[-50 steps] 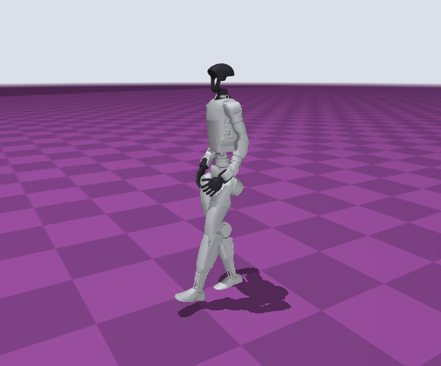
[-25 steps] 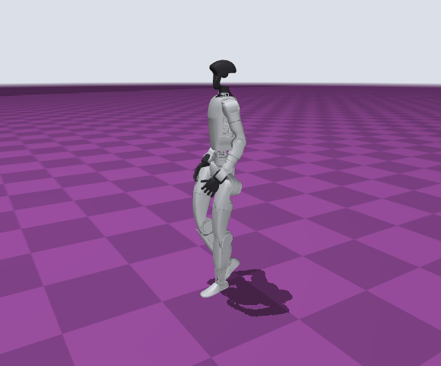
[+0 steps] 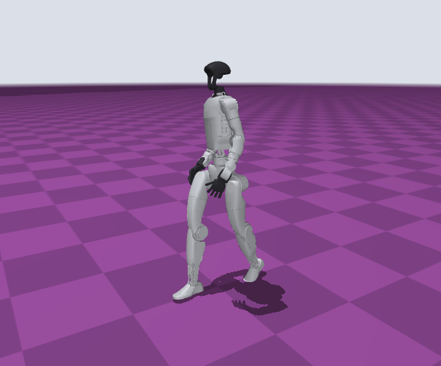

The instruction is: Walk run

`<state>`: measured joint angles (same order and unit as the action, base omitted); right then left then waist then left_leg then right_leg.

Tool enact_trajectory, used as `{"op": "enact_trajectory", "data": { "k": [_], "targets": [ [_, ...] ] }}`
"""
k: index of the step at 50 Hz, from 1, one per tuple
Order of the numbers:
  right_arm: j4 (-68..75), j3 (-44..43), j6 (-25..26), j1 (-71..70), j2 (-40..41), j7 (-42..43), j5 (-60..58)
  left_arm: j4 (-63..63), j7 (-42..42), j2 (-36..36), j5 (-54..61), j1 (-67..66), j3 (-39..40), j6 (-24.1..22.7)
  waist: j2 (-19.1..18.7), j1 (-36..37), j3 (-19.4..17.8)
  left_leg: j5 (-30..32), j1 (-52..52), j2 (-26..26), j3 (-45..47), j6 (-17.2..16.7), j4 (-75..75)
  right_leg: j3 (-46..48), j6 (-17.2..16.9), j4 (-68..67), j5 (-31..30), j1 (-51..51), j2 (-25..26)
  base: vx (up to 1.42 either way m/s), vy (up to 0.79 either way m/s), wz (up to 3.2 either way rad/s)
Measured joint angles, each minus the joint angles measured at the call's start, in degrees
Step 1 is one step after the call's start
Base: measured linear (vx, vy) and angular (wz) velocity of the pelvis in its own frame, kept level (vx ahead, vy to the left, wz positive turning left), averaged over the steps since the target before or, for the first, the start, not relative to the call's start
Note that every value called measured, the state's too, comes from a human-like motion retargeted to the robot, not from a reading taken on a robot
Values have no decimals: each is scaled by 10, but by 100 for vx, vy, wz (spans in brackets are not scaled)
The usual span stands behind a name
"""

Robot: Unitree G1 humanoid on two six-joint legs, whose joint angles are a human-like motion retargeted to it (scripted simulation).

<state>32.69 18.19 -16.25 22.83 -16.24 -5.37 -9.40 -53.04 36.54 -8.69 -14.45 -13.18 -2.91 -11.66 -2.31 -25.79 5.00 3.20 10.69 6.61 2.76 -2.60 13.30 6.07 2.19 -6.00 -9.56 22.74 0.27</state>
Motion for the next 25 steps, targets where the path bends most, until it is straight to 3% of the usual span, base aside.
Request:
{"op": "enact_trajectory", "data": {
  "k": [3,6,10,14,18,23,25],
  "targets": [
    [13,-12,14,-3,1,-47,-5,-2,-7,7,7,-5,-6,0,14,16,8,147,-48,-19,23,-62,143,-9,8,-16,41,-39,-15,74,-38,11],
    [18,0,26,-9,-18,-51,-25,19,-27,-5,-5,-7,-23,-13,46,16,17,204,-106,-24,44,-90,279,7,12,-8,61,-79,-34,65,-38,0],
    [38,16,25,-21,-31,-65,-33,61,-74,-25,-32,-14,-32,-54,63,30,13,105,-185,-27,32,-55,356,4,20,9,79,-127,-20,57,-30,-43],
    [48,21,29,-22,-36,-84,-40,72,-82,-23,-12,-18,-27,-75,74,70,8,11,-253,-45,71,-6,301,-13,36,20,89,-161,8,62,-27,-113],
    [54,19,27,-18,-34,-94,-44,85,-69,-22,-12,-18,-21,-78,56,88,-3,-7,-296,-58,91,20,155,-25,55,23,101,-188,53,55,-17,-80],
    [58,6,29,-14,-21,-102,-37,92,-63,-8,-12,-22,-1,-73,36,105,-23,-28,-335,-38,64,10,-37,-51,80,22,127,-232,99,65,-13,-81],
    [62,-4,33,-14,-14,-102,-31,89,-66,0,-7,-23,5,-67,35,109,-22,-40,-351,-22,57,-21,-106,-58,85,22,138,-246,104,72,-12,-49]
  ]
}}
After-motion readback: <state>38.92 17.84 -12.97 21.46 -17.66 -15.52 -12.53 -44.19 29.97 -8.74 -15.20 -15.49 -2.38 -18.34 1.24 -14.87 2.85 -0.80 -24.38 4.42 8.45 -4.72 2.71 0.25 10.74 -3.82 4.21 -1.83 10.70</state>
